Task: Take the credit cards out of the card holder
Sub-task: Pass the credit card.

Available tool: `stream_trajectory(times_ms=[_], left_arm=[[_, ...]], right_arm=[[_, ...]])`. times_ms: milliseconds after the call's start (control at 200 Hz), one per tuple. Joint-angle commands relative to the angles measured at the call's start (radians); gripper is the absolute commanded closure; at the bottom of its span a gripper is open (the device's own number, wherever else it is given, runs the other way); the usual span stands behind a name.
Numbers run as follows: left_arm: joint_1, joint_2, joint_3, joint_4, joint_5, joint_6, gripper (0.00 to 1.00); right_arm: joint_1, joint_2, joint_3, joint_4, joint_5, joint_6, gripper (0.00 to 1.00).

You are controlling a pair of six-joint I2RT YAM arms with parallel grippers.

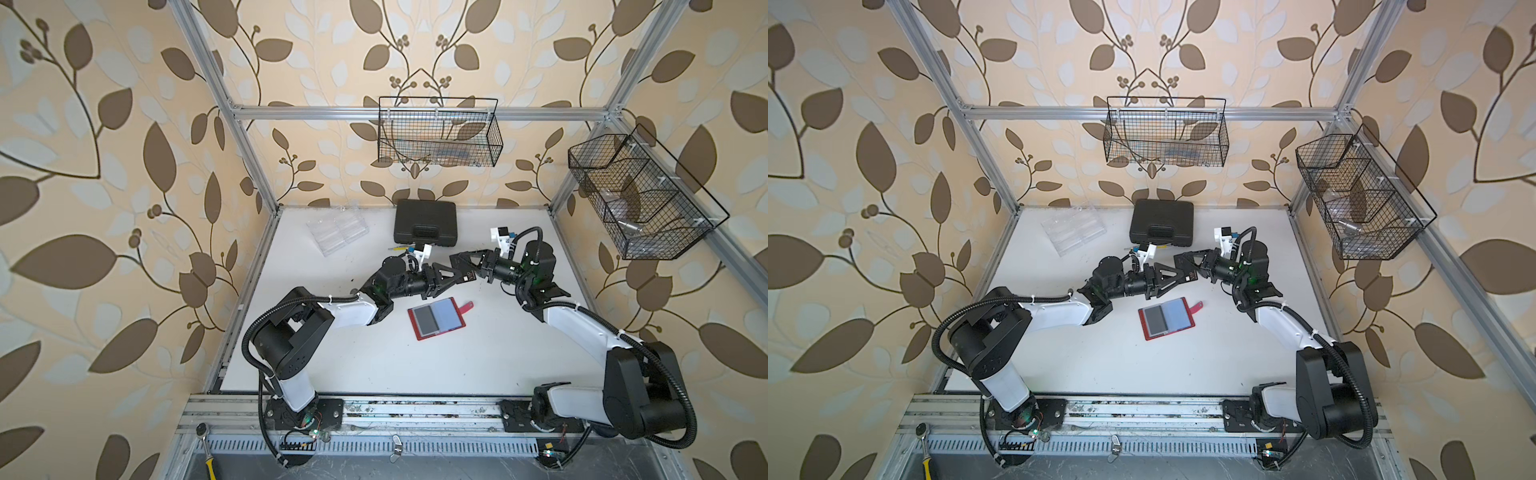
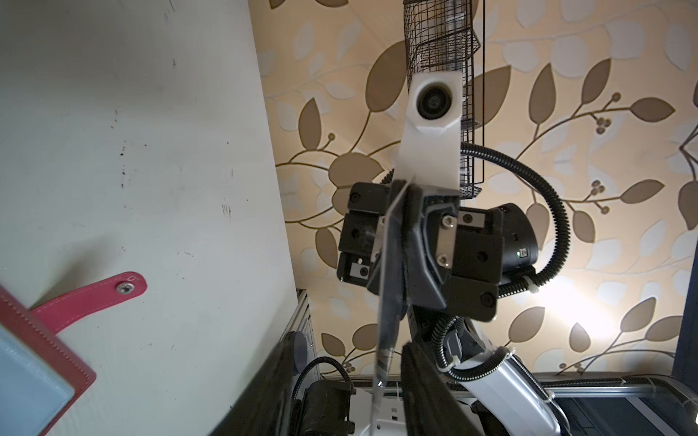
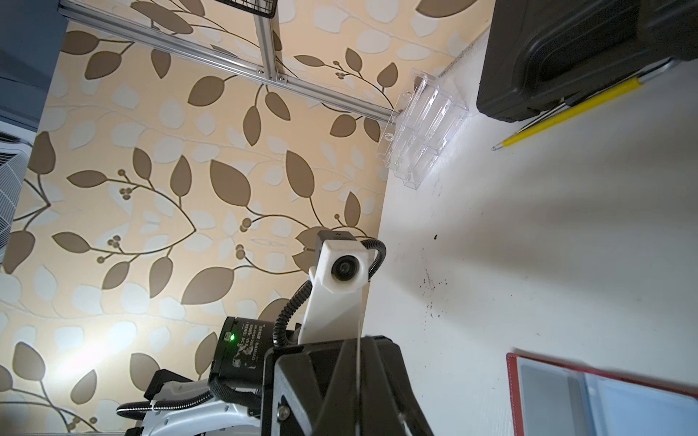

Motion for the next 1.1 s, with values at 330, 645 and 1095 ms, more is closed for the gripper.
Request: stream_trajectory(times_ms=[330,645,1095], left_arm=[[-0.021,0.029,0.016,0.123,-0.019,-0.015,0.92],[0.019,-0.014,-0.002,0.062,0.006,0.020,1.00],[0.073,-0.142,0.578,-1.739,-0.063,1.152,1.00]], right_arm=[[-0.003,0.011,0.002,0.048,0.014,0.028,1.00],[-0.025,0.000,-0.013,0.052,-0.015,0.026,0.76],[-0.118,-0.034,0.370,-0.770,-0.061,-0.862,0.23]])
